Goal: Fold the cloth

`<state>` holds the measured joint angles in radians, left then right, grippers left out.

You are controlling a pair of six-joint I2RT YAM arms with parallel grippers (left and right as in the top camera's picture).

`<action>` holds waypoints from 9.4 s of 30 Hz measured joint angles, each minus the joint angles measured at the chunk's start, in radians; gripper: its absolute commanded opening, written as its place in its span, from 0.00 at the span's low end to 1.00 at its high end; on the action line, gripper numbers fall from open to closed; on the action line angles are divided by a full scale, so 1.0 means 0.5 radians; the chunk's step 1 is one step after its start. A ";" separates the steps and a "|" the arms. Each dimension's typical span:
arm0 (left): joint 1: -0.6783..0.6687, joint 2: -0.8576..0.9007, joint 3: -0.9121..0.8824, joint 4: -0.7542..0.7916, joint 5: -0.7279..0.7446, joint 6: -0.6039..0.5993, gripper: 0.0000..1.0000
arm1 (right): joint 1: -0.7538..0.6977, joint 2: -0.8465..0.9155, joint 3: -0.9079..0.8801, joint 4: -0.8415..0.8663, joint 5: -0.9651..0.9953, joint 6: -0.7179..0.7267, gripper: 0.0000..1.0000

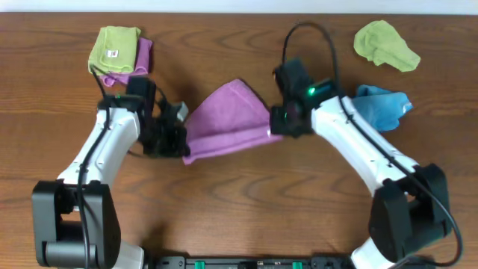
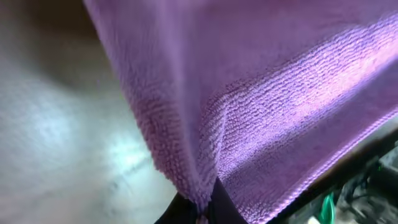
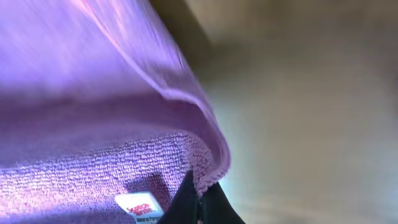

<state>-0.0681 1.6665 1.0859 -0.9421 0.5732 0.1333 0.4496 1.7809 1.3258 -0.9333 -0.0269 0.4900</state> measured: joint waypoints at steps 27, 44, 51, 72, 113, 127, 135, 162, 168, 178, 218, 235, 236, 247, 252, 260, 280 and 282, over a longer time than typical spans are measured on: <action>0.004 0.000 -0.378 -0.023 -0.002 0.008 0.95 | 0.258 -0.375 -0.220 -0.359 0.230 0.520 0.65; -0.059 -0.108 -0.169 0.567 0.060 -0.346 0.27 | 0.258 -0.143 -0.223 0.510 0.225 0.183 0.68; -0.259 0.065 -0.169 0.732 0.056 -0.481 0.06 | 0.258 0.083 -0.139 0.624 0.227 0.099 0.65; -0.336 0.370 -0.169 0.855 -0.062 -0.640 0.06 | 0.349 0.493 0.264 0.605 0.320 -0.068 0.57; -0.336 0.369 -0.169 0.848 -0.053 -0.687 0.16 | 0.056 0.634 0.698 -0.092 1.092 0.190 0.55; -0.286 -0.300 -0.085 0.544 -0.085 -0.814 0.95 | 0.052 -0.159 0.709 -0.427 0.365 0.108 0.99; -0.029 -0.468 -0.088 0.158 -0.107 -0.958 0.95 | -0.066 -0.475 0.169 -0.332 0.162 0.107 0.99; -0.021 -0.529 -1.244 1.405 0.504 -1.575 1.00 | -0.465 -1.062 -0.632 0.034 -0.858 0.042 0.99; -0.016 -0.540 -1.410 1.599 0.585 -1.696 0.59 | -0.465 -1.062 -0.632 -0.037 -0.870 0.042 0.99; -0.022 -0.504 -1.495 1.703 0.454 -1.688 0.06 | -0.465 -1.067 -0.864 0.216 -0.883 0.098 0.99; -0.022 -0.494 -0.532 1.492 0.610 -1.316 0.06 | -0.266 -0.687 -1.093 1.837 -1.081 0.968 0.01; 0.191 0.056 0.569 1.212 0.587 -1.070 0.06 | -0.479 -0.260 0.236 1.011 -0.885 0.495 0.01; 0.224 0.056 0.569 1.209 0.633 -1.051 0.06 | -0.484 -0.260 0.238 1.019 -0.922 0.487 0.01; 0.326 0.056 0.706 1.100 0.900 -0.991 0.06 | -0.483 -0.260 0.448 0.908 -1.035 0.456 0.01; 0.326 0.056 0.716 0.745 0.927 -0.845 0.06 | -0.470 -0.261 0.455 0.596 -1.025 0.398 0.01; 0.333 -0.095 0.723 -0.291 0.655 -0.185 0.06 | -0.211 -0.401 0.459 -0.114 -0.691 0.207 0.01; 0.329 -0.726 0.346 -0.678 0.344 -0.008 0.06 | 0.266 -0.803 0.462 -0.733 -0.307 0.556 0.01; 0.327 -0.726 0.345 -0.610 0.352 -0.018 0.06 | 0.269 -0.785 0.462 -0.720 -0.266 0.578 0.01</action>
<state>0.0952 1.3033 1.2583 -1.2469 0.7490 0.1242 0.5842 1.3884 1.5566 -1.2934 -0.1596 0.7788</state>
